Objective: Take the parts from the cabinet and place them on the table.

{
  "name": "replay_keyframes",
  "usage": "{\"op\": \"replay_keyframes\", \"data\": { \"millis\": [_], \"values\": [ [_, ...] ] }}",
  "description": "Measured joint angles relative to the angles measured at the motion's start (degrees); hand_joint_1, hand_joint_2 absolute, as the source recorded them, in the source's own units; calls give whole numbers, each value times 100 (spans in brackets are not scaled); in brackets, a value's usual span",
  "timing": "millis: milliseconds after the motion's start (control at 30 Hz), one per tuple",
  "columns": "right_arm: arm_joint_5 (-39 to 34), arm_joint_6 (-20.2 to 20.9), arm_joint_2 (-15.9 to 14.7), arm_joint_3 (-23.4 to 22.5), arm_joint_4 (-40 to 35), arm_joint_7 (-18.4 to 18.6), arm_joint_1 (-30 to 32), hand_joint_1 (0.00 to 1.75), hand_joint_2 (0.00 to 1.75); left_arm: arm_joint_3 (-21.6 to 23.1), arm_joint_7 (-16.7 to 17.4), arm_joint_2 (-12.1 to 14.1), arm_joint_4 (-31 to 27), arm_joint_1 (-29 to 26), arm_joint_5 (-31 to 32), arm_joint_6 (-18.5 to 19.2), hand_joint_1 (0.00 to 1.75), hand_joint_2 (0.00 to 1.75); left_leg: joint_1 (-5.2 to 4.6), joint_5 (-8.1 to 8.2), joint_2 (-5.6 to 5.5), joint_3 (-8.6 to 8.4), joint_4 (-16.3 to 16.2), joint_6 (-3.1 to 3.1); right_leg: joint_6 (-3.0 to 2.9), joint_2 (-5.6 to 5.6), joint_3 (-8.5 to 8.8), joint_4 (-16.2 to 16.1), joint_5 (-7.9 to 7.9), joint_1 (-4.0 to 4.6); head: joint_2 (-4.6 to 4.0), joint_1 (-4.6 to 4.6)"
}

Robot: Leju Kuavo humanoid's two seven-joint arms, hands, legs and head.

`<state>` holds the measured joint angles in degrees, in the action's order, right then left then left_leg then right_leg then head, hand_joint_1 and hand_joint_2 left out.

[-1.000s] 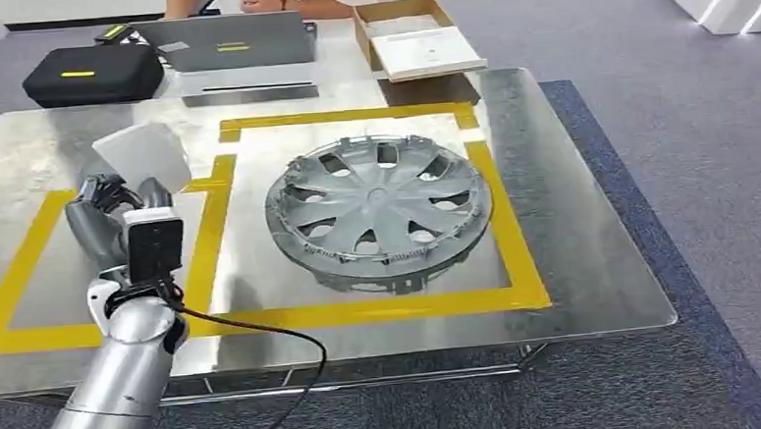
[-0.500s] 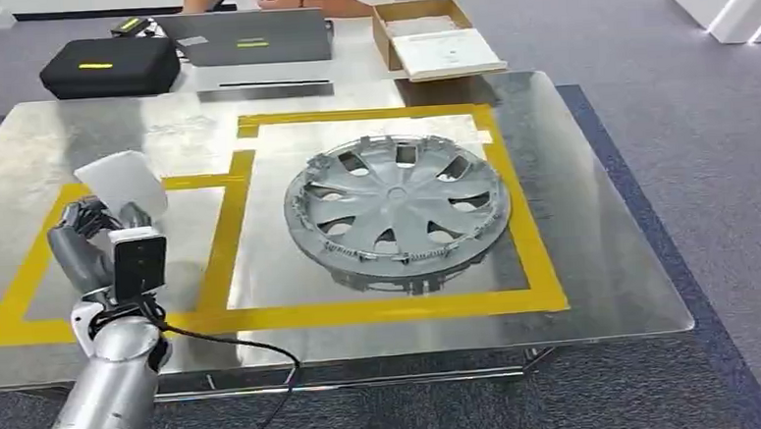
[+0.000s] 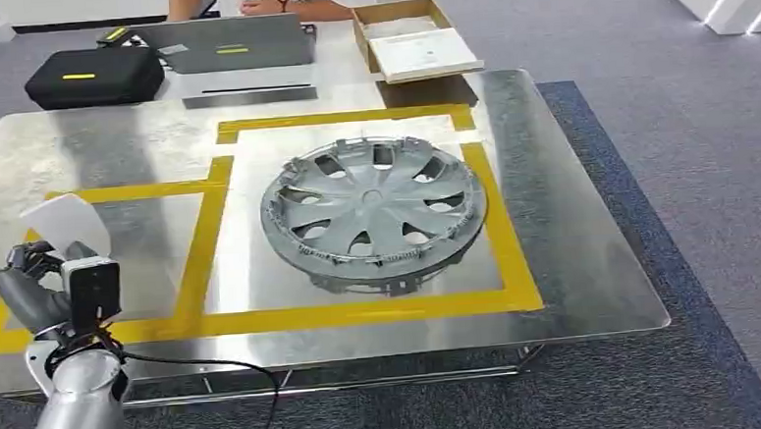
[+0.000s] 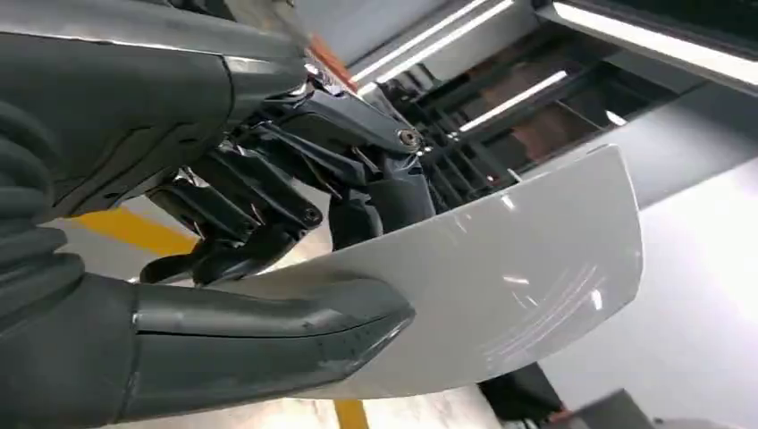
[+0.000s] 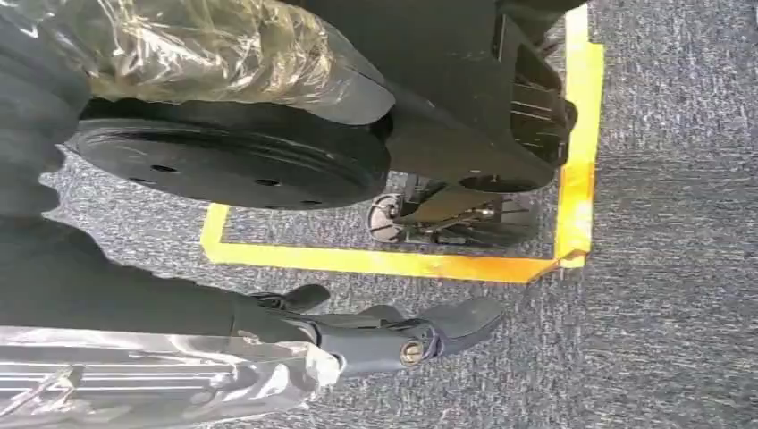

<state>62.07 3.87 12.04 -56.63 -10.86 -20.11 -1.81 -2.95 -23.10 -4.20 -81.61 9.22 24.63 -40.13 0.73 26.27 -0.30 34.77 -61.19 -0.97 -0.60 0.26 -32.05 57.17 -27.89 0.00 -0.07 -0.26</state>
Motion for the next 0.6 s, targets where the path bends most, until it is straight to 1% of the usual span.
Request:
{"op": "replay_keyframes", "data": {
  "millis": [33, 67, 100, 167, 200, 233, 267, 300, 333, 367, 400, 433, 467, 500, 533, 567, 600],
  "values": [
    [7, 0, 0, -2, 0, 0, -3, 0, 175, -53, 0, 13, 0, -1, -18, 0, 175, 175, -13, 42, 3, -122, 227, 20, 24, -3, -8, 10, -16, 22, 0, 4],
    [11, 2, 0, -4, -2, -2, -11, 0, 175, -98, 0, 15, -2, -2, -63, 0, 175, 175, -20, 57, -3, -134, 315, 41, 49, 4, -41, 44, -28, 45, 0, 13],
    [11, 7, 0, -4, -2, 0, -6, 0, 175, -140, -2, 15, -2, -28, -85, -2, 175, 175, -29, 56, -5, -114, 306, 54, 72, -3, -49, 34, -16, 43, 0, 15],
    [11, 11, 0, -7, -2, 0, -2, 0, 175, -228, -2, 31, -4, -56, -125, -2, 175, 175, -37, 47, -6, -117, 320, 120, 117, -5, -37, 17, -11, 35, 0, 11],
    [11, 11, 0, -9, -7, -2, -6, 0, 175, -241, -2, 31, -7, -53, -131, -2, 175, 175, 7, 19, 4, -139, 353, 164, 149, -5, -97, 55, -69, 28, 0, 0],
    [15, 11, 0, -9, -7, -2, -5, 0, 175, -258, -7, 31, -11, -46, -151, -2, 175, 175, 9, 21, 5, -142, 353, 181, 188, -10, -149, 219, -192, 28, 0, 40],
    [22, 11, 0, -9, -7, -2, -7, 0, 175, -289, -20, 39, -13, -46, -199, -2, 175, 175, 10, 24, 6, -139, 353, 212, 217, -11, -310, 572, -390, 12, 0, 70],
    [29, 11, 0, -11, -7, -2, -8, 0, 175, -337, -22, 42, -13, -52, -256, -2, 175, 175, 7, 24, 10, -132, 352, 214, 241, -12, -549, 1080, -623, -8, 0, 59],
    [33, 9, 0, -13, -7, -2, -2, 0, 175, -380, -30, 50, -13, -63, -313, 4, 175, 175, 6, 26, 16, -128, 350, 217, 261, -13, -781, 1555, -806, -12, 0, 70],
    [35, 9, 0, -15, -7, -2, 7, 0, 175, -409, -37, 66, -13, -76, -361, 13, 175, 175, 5, 26, 16, -128, 350, 217, 271, -14, -925, 1847, -876, -16, 0, 64],
    [40, 9, 0, -24, -7, -2, 12, 0, 175, -440, -48, 77, -13, -87, -409, 20, 175, 175, 6, 26, 15, -131, 349, 217, 272, -15, -929, 1833, -790, -22, 0, 68],
    [44, 7, 0, -35, -7, -4, 10, 0, 175, -489, -63, 94, -13, -94, -450, 35, 175, 175, 6, 27, 13, -136, 349, 215, 268, -17, -797, 1556, -590, -27, 0, 68],
    [48, 0, 0, -50, -11, -4, 3, 0, 175, -529, -77, 109, -13, -98, -481, 42, 175, 175, 6, 28, 11, -146, 348, 213, 252, -18, -562, 1091, -338, -29, 0, 66],
    [55, 0, 0, -57, -13, -4, -1, 0, 175, -564, -87, 118, -13, -98, -494, 48, 175, 175, 9, 33, 8, -158, 348, 199, 231, -19, -273, 542, -101, -32, 0, 68],
    [66, 0, 0, -61, -15, -7, -9, 0, 175, -627, -92, 133, -13, -98, -505, 50, 175, 175, 3, 37, 7, -162, 347, 176, 214, -21, -67, 107, -55, -34, 0, 70],
    [72, 0, 0, -61, -15, -11, -17, 0, 175, -682, -96, 158, -13, -98, -518, 53, 175, 175, -33, 48, 5, -134, 323, 127, 184, -3, 21, 27, -88, -15, 0, 63],
    [79, 0, 0, -61, -15, -13, -12, 0, 175, -730, -96, 177, -13, -98, -534, 61, 175, 175, -31, 29, 8, -125, 329, 93, 161, -3, 1, 38, -75, -11, 0, 46]
  ]
}}
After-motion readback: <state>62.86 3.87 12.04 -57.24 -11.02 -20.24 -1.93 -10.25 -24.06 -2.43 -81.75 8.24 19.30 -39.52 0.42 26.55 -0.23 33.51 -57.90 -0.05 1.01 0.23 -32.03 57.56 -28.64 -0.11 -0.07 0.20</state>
